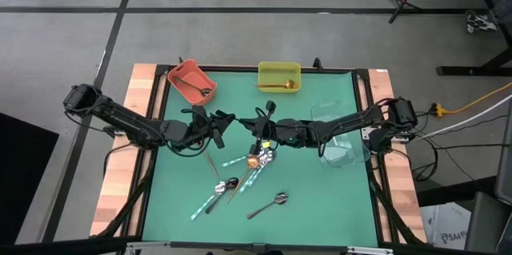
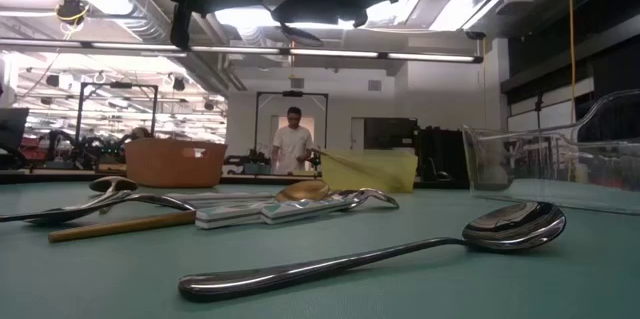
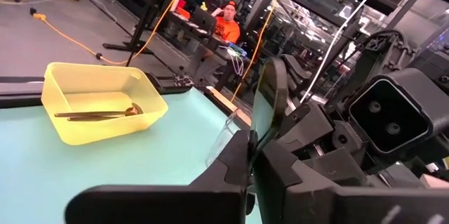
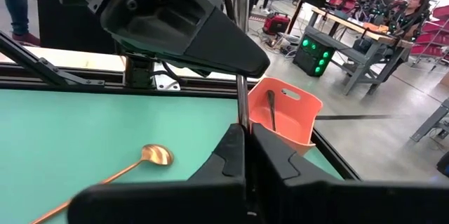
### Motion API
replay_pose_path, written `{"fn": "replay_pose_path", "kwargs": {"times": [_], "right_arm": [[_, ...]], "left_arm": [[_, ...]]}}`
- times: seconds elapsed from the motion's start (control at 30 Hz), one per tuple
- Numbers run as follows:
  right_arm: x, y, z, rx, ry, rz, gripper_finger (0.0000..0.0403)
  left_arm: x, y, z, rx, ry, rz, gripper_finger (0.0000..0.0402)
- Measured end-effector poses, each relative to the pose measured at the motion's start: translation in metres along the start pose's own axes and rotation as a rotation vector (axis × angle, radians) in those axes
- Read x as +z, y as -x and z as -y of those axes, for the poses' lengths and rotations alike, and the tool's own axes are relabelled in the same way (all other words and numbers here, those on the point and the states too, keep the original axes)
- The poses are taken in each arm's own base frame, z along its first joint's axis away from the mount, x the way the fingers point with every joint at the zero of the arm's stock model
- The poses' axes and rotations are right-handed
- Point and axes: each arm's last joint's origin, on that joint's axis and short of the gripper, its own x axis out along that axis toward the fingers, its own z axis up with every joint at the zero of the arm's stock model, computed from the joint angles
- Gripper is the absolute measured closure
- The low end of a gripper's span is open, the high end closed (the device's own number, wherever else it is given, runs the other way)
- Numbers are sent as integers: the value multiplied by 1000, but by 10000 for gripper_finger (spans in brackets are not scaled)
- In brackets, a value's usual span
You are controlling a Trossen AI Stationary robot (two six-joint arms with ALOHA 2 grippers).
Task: Sort silverware by color (type)
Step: Put the black spoon into the orange bin
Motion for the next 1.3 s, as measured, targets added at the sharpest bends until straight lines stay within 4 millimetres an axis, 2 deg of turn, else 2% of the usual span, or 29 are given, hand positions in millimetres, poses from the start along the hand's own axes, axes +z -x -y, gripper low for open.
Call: {"fn": "replay_pose_path", "kwargs": {"times": [0.2, 0.57, 0.8, 1.1, 1.3], "right_arm": [[0, 0, 0, 0, -1, 0, 384], [0, 0, 0, 0, -1, 1, 308], [4, 2, 2, -2, -5, 10, 299], [30, 31, 21, 5, 18, -29, 299], [39, 56, 36, 21, 88, -119, 299]], "left_arm": [[0, 0, 0, 0, -5, 0, 400], [0, 0, -1, 8, -35, 1, 401], [6, 3, 0, -5, -61, 15, 401], [36, 15, -3, 26, -113, 100, 401], [60, 22, -19, 138, -180, 155, 401]]}}
